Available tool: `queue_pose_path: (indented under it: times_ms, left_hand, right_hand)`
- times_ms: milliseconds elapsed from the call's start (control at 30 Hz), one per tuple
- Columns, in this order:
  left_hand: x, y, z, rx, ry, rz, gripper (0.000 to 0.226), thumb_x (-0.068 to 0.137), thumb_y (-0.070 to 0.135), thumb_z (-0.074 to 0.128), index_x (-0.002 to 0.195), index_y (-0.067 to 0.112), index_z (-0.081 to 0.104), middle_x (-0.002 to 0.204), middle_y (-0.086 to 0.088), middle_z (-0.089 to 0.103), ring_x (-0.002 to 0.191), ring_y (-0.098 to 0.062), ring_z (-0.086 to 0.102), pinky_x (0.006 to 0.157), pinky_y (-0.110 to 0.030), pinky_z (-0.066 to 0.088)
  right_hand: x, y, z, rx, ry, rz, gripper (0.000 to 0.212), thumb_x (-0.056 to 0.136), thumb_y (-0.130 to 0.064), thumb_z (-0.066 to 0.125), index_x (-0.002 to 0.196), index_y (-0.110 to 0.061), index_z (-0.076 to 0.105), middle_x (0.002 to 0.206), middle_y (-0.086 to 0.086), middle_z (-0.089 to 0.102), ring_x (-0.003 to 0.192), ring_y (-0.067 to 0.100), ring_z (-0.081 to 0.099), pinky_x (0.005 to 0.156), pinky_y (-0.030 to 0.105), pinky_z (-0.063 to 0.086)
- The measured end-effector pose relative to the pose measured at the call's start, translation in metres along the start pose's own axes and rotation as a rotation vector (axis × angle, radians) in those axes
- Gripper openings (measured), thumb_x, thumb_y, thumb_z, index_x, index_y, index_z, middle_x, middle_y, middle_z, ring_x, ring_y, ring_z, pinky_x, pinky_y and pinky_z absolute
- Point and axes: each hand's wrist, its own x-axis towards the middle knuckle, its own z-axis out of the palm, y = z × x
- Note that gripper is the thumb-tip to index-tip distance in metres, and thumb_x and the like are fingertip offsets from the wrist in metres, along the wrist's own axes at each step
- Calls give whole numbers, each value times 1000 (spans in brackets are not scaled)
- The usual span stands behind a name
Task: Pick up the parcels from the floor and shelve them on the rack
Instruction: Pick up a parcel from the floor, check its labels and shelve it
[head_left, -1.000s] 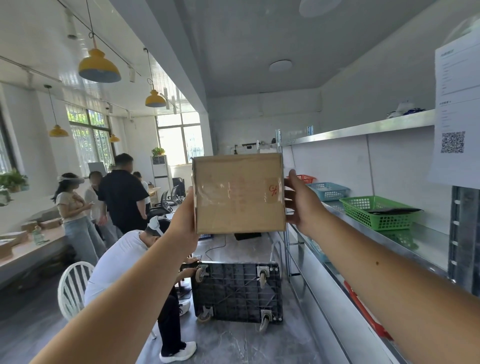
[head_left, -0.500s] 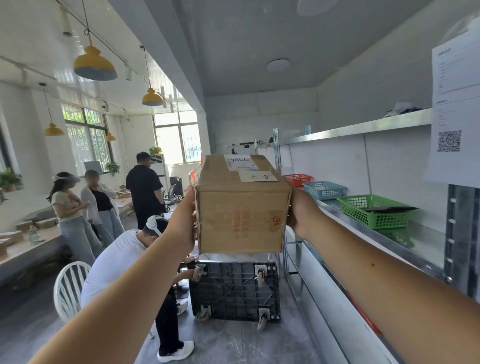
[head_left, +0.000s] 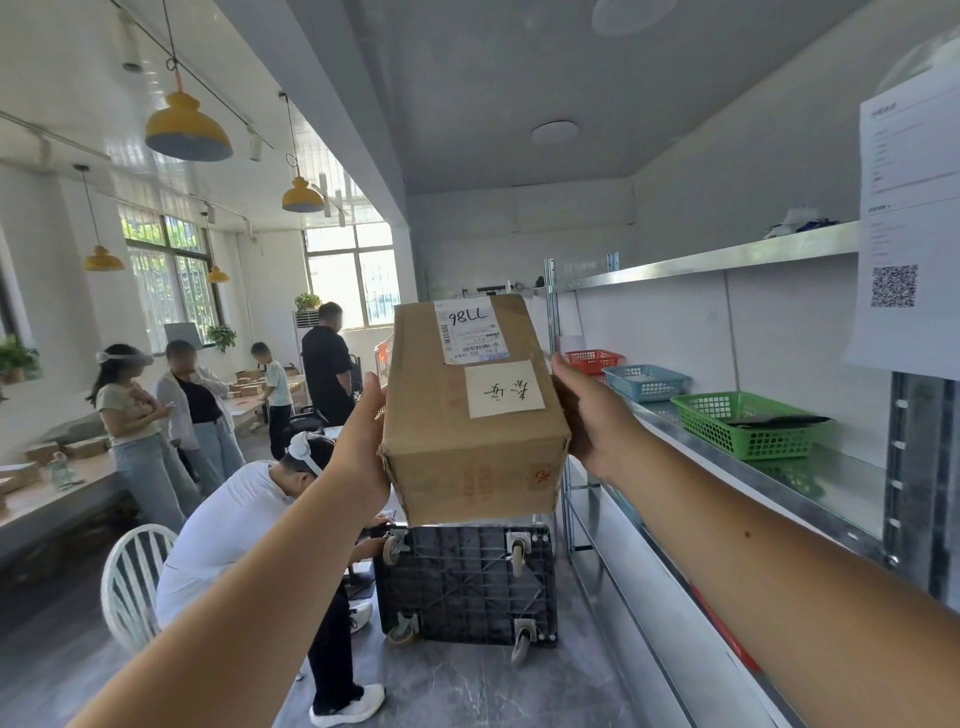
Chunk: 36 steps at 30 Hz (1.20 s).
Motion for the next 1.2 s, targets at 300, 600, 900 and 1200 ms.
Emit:
queue_pose_path:
  times_ms: [300, 600, 900, 1200]
  left_hand:
    - [-1, 3, -5, 13, -11, 39, 67, 94, 82, 45, 139, 38, 67, 144, -7, 69, 129, -44, 66, 114, -72, 42]
    - [-2, 10, -10, 74, 8, 145, 81, 89, 69, 70, 158, 38, 43, 151, -7, 62, 129, -40, 66, 106, -69, 52]
    - [-1, 23, -11, 164, 91, 334, 105, 86, 36, 85, 161, 56, 15, 118, 6, 67, 103, -28, 76, 68, -48, 67]
    - [-6, 53, -9, 266, 12, 415, 112, 90, 37, 82, 163, 57, -1, 149, -1, 53, 117, -40, 72, 96, -63, 59]
  right_hand:
    - [-3, 5, 3, -87, -86, -61, 30, 94, -47, 61, 103, -34, 87, 116, 4, 84, 103, 21, 81, 85, 39, 57]
    - [-16, -1, 12, -171, -227, -79, 25, 95, -52, 58, 110, -58, 78, 117, -18, 81, 101, -3, 76, 74, 24, 60]
    - [-23, 6, 5, -267, -417, 96, 98, 66, -73, 84, 151, -70, 34, 149, -15, 65, 138, 26, 58, 107, 82, 41]
    - [-24, 10, 0, -173, -309, -123, 83, 60, -25, 92, 130, -60, 62, 126, -7, 80, 111, 15, 78, 76, 28, 64]
